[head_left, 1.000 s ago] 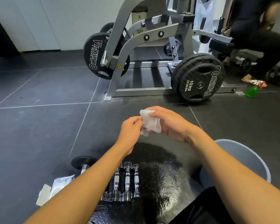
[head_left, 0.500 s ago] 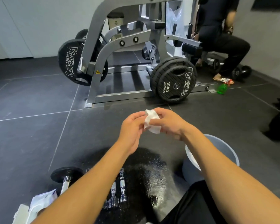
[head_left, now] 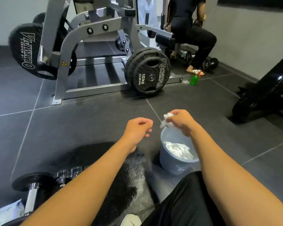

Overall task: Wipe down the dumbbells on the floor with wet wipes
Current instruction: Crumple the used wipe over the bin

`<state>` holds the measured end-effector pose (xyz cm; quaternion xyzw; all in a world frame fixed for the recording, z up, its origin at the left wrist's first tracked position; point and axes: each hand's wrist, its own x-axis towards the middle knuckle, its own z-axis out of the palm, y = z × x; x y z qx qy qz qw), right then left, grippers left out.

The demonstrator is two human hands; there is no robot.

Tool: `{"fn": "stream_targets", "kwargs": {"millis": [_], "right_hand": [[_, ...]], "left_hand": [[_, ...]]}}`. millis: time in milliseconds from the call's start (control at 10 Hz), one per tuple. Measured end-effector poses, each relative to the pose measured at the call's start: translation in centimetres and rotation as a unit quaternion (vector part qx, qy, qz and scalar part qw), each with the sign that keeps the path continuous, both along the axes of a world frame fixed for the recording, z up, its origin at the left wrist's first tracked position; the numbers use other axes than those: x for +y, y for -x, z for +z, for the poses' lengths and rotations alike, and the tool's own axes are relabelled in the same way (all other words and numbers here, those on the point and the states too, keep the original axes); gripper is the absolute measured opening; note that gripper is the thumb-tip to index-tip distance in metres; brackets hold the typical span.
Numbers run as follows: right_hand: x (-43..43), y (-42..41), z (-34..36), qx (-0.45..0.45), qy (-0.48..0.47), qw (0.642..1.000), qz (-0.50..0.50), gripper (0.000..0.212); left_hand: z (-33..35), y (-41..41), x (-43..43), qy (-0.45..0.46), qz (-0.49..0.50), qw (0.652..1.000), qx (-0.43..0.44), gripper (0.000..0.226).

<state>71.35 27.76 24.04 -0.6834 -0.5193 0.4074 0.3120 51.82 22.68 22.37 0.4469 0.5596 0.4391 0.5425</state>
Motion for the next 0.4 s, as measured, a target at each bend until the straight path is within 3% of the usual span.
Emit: {"fn": "stream_targets", "kwargs": {"millis": [100,200,400], "right_hand": [[0.3,-3.2,-2.4,-0.048,0.036,0.998,-0.035,0.018],[0.1,-4.5,-3.4,-0.125,0.073,0.989,-0.007,0.017],[0.4,-3.9,-3.9,-0.142,0.148,0.978,0.04,0.028]], "left_hand": [[-0.5,-1.0,-0.1,0.032,-0.02,0.999,-0.013,0.016],[-0.8,-1.3,-0.1,0.041,-0.035,0.999,0.003,0.018],[-1.3,-0.5,0.0,0.051,-0.034,0.998,0.023,0.02]]}}
